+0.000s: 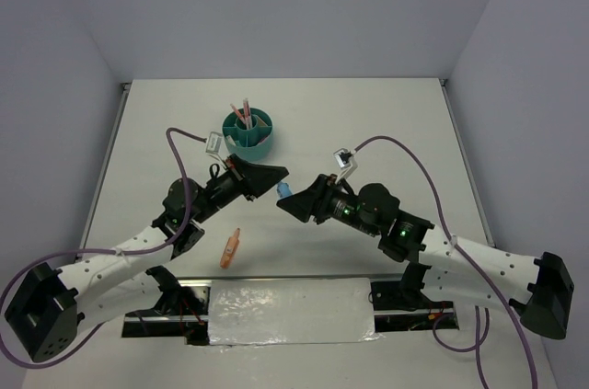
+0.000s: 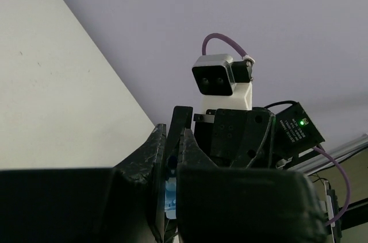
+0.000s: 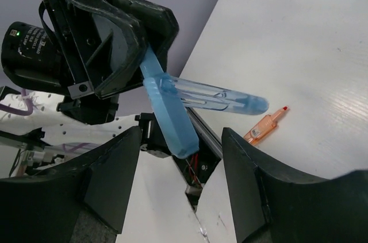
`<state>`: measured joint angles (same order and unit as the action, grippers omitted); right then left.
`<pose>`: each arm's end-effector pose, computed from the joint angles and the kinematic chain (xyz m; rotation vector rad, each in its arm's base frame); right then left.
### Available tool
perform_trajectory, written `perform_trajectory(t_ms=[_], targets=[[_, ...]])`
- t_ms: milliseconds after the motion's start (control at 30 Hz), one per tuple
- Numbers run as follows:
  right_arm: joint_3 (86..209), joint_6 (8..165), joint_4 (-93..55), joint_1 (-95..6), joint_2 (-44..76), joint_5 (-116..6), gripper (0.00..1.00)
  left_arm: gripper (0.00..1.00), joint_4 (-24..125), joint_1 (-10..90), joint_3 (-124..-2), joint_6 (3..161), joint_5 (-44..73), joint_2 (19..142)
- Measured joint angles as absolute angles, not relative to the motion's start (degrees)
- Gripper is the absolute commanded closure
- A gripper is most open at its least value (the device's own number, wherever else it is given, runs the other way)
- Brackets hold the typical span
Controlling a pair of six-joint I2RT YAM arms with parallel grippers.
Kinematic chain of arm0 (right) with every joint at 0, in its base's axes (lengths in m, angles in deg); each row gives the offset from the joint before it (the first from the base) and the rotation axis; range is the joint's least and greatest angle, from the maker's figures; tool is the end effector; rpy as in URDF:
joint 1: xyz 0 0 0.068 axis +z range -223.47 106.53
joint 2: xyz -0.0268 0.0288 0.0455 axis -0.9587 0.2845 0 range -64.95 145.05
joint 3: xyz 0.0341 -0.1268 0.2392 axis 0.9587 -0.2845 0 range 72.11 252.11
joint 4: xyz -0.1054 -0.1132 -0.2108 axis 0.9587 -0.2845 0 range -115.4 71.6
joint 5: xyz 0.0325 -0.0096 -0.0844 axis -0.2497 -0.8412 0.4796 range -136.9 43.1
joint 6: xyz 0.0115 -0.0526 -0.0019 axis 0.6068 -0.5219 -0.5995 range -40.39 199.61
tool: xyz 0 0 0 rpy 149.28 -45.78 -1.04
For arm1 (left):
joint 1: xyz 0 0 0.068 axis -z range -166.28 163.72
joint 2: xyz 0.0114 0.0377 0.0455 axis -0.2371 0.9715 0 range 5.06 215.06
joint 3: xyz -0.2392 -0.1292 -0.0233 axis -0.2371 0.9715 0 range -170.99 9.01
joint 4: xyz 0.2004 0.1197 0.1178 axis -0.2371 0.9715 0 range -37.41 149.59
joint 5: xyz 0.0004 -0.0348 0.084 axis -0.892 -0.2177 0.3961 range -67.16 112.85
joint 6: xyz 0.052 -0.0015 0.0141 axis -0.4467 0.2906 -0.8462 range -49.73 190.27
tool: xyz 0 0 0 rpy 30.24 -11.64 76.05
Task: Sort the stationery into containers
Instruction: Close the pen cap on the pen.
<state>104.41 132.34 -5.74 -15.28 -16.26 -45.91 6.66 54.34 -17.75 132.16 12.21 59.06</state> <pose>0.1096 0.1756 0.2931 -0.0732 1.8506 1.4204 0.1577 -0.1439 0.3033 -0.0813 1.4355 -1.6335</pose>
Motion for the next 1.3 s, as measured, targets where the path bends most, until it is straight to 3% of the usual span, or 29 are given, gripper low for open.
perform_trajectory(t_ms=[100, 200, 233, 300, 467, 500, 533, 567, 600, 633, 867, 1300], targets=[[104.39, 132.17, -3.51, -16.30, -15.04, -47.40, 0.40, 1.00, 5.54, 54.95, -17.73, 132.37, 12.17, 60.24], [104.41, 131.49, -1.54, -17.22, -14.18, -48.71, 0.52, 1.00, 4.98, 55.96, -17.71, 132.40, 12.06, 60.61], [104.43, 131.18, -0.99, -17.44, -13.94, -49.17, 0.72, 1.00, 4.89, 56.33, -17.69, 132.40, 12.06, 60.61], [104.52, 130.46, 0.08, -17.55, -13.51, -50.89, 0.80, 1.00, 4.71, 56.74, -17.40, 132.68, 12.63, 60.63], [104.67, 129.57, 2.00, -17.66, -12.35, -53.69, 0.78, 1.00, 4.69, 56.79, -17.05, 133.53, 13.48, 60.28], [104.67, 129.41, 2.11, -17.72, -12.24, -53.82, 0.84, 0.94, 5.00, 56.79, -17.03, 133.40, 13.61, 60.17], [104.67, 129.04, 2.15, -17.77, -12.17, -54.02, 1.00, 0.67, 5.44, 56.79, -17.03, 133.25, 13.63, 60.04], [104.67, 128.63, 2.18, -17.79, -12.15, -54.28, 1.00, 0.50, 5.89, 56.79, -17.05, 132.44, 13.65, 59.82], [104.69, 128.04, 2.35, -17.81, -12.08, -54.48, 1.00, 0.17, 7.49, 56.83, -17.23, 130.91, 13.72, 59.52], [104.67, 127.10, 2.64, -17.81, -12.02, -54.67, 1.00, 0.02, 10.42, 57.03, -17.66, 129.40, 14.05, 59.04], [104.67, 119.91, 1.89, -17.92, -12.11, -54.02, 1.00, 0.01, 28.14, 57.51, -21.01, 124.44, 19.64, 49.92], [108.69, 113.94, -1.32, -18.25, -5.75, -58.65, 1.00, 0.01, 20.73, 58.67, -17.34, 134.52, 15.21, 53.77]])
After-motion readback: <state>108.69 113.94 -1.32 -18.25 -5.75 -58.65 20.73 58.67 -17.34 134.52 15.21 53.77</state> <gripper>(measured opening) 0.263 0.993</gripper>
